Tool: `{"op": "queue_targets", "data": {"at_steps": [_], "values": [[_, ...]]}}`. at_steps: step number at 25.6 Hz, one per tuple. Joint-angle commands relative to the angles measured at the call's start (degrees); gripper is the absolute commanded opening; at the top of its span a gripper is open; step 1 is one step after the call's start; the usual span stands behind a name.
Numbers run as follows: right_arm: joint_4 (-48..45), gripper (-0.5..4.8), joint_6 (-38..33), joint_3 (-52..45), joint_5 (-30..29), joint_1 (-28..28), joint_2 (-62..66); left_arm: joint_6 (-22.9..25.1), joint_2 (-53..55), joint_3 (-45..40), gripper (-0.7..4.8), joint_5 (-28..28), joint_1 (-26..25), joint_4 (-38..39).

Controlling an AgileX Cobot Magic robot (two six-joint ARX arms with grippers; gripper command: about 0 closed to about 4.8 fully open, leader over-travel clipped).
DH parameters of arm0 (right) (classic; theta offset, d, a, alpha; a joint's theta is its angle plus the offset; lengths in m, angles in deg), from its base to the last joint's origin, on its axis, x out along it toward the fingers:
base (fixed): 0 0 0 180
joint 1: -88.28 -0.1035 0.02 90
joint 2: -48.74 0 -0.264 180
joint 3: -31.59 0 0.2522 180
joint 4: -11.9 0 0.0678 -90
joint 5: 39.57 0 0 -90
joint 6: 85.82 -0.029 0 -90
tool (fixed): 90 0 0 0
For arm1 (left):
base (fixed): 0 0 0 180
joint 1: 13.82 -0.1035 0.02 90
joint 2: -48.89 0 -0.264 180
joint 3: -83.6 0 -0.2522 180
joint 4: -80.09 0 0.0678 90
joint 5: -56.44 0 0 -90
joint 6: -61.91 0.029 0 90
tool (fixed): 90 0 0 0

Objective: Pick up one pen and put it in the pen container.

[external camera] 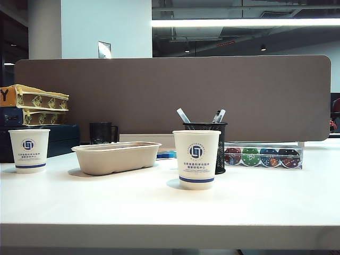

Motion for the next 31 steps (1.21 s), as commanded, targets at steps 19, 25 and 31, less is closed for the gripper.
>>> {"op": "queue_targets", "data": {"at_steps": [19, 25, 31], "values": [[-0.7, -0.06, 0.0, -0.3, 0.0, -0.1, -0.2, -0.2, 0.0, 0.3, -0.06, -0.5, -0.2, -1.2], [-0.7, -0.06, 0.0, -0.3, 0.0, -0.1, -0.2, -0.2, 0.0, 0.3, -0.06, -0.5, -0.2, -1.2], [-0.7, -0.06, 0.0, -0.3, 0.0, -0.1, -0.2, -0.2, 0.0, 0.2, -0.06, -0.5, -0.2, -1.1]]}}
